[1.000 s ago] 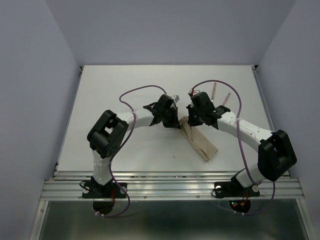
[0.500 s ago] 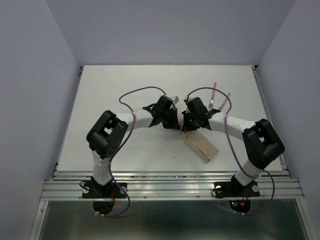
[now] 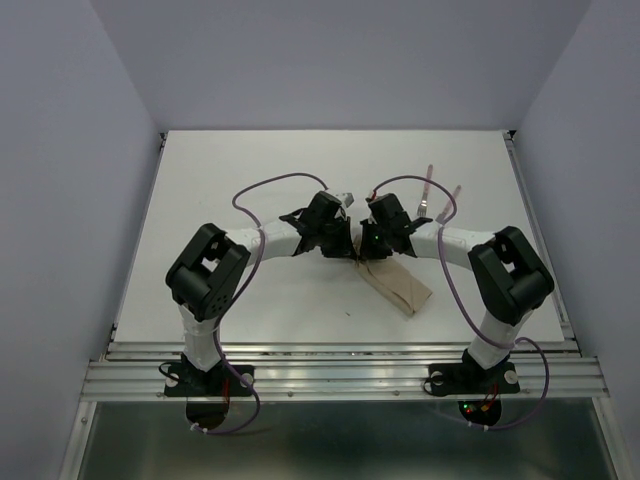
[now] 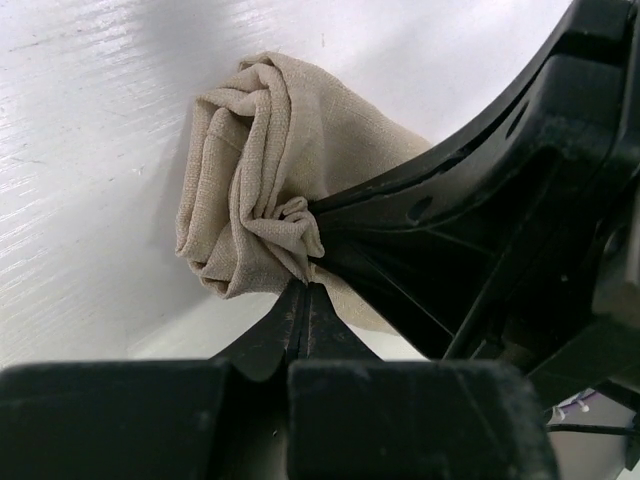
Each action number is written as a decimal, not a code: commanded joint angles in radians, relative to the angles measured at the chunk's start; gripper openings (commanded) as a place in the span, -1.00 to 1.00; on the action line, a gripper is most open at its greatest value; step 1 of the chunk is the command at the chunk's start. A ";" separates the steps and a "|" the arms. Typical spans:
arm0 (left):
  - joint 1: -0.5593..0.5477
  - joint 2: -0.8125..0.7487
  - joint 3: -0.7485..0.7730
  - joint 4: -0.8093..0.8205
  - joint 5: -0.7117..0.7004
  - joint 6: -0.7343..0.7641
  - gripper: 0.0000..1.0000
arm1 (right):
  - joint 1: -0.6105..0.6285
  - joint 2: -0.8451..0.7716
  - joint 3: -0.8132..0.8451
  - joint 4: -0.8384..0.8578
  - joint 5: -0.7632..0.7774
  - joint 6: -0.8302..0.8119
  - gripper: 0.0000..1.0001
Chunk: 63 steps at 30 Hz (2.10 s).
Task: Fold the napkin into a case and place the utensils inside
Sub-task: Grasp the top corner of the smaller rectangle folded napkin from the folded napkin.
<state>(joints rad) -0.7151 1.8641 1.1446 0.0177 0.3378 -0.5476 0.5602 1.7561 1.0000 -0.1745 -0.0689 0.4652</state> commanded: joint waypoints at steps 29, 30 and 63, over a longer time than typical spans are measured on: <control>0.042 -0.052 -0.043 0.102 0.129 0.038 -1.00 | -0.031 -0.218 -0.024 -0.025 -0.042 -0.043 -0.49; 0.042 -0.052 -0.045 0.102 0.129 0.038 -1.00 | -0.031 -0.218 -0.018 -0.023 -0.046 -0.042 -0.49; 0.049 -0.059 -0.042 0.103 0.138 0.041 -1.00 | -0.031 -0.087 0.058 -0.039 -0.140 -0.094 -0.45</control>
<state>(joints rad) -0.6716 1.8484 1.1057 0.0895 0.4530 -0.5232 0.5358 1.6493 1.0290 -0.2310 -0.1978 0.3836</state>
